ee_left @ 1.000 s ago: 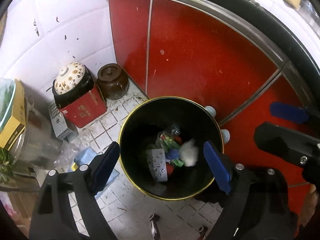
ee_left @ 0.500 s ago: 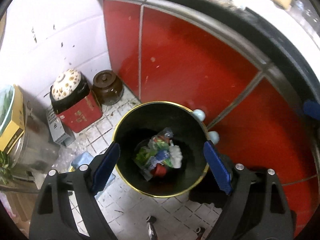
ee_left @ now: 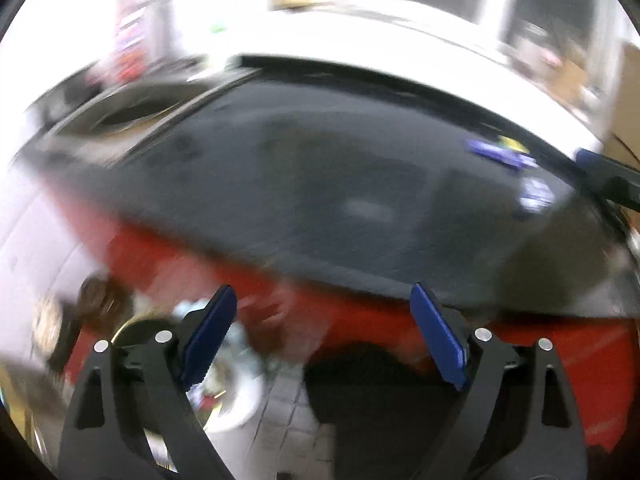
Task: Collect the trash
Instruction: 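Move both tools back over the counter, then grasp the crumpled blue-white paper with the left tool while the right tool grasps the green marker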
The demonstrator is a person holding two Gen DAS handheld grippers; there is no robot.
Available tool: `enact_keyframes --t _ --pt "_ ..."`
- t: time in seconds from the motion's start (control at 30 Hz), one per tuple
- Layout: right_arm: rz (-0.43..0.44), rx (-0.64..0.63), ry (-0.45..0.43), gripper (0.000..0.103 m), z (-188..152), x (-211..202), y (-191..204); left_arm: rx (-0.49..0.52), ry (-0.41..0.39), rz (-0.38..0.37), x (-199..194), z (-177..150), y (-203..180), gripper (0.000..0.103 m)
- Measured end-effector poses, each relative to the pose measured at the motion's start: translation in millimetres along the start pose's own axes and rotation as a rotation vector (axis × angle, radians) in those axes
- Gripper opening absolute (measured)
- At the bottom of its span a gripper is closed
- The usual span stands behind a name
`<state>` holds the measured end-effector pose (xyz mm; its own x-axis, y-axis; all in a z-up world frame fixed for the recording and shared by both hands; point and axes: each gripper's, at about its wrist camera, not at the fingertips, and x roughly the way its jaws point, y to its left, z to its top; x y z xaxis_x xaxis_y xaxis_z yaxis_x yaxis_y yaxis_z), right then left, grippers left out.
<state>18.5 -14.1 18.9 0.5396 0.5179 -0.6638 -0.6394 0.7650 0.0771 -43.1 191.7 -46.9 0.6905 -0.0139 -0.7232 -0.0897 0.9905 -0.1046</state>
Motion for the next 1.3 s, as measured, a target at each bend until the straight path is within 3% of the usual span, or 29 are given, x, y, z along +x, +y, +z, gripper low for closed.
enact_keyframes --t 0.23,0.37,0.47,0.77,0.87,1.1,1.3 --pt "-0.11 0.109 -0.043 0.087 -40.3 -64.1 -113.3 0.281 0.007 -0.175 33.4 40.5 -136.5 0.086" --pt "-0.129 0.128 -0.043 0.087 -59.2 -79.6 -158.2 0.427 -0.012 -0.219 53.8 51.7 -196.8 0.086" --pt "-0.177 0.108 -0.024 0.087 -67.9 -84.0 -180.7 0.478 -0.01 -0.24 68.6 61.2 -226.5 0.086" --pt "-0.187 0.07 0.069 0.087 -77.8 -51.8 -233.8 0.56 0.088 -0.239 134.4 77.0 -261.0 0.086" --pt "-0.182 0.068 0.127 0.087 -74.9 -21.6 -265.0 0.579 0.141 -0.227 158.8 80.1 -266.7 0.085" --pt "-0.16 -0.02 0.26 0.087 -46.4 70.1 -336.8 0.579 0.174 -0.302 185.8 96.7 -275.6 0.085" --pt "-0.071 -0.08 0.253 0.085 -12.9 116.4 -365.8 0.581 0.162 -0.313 194.3 107.7 -280.8 0.067"
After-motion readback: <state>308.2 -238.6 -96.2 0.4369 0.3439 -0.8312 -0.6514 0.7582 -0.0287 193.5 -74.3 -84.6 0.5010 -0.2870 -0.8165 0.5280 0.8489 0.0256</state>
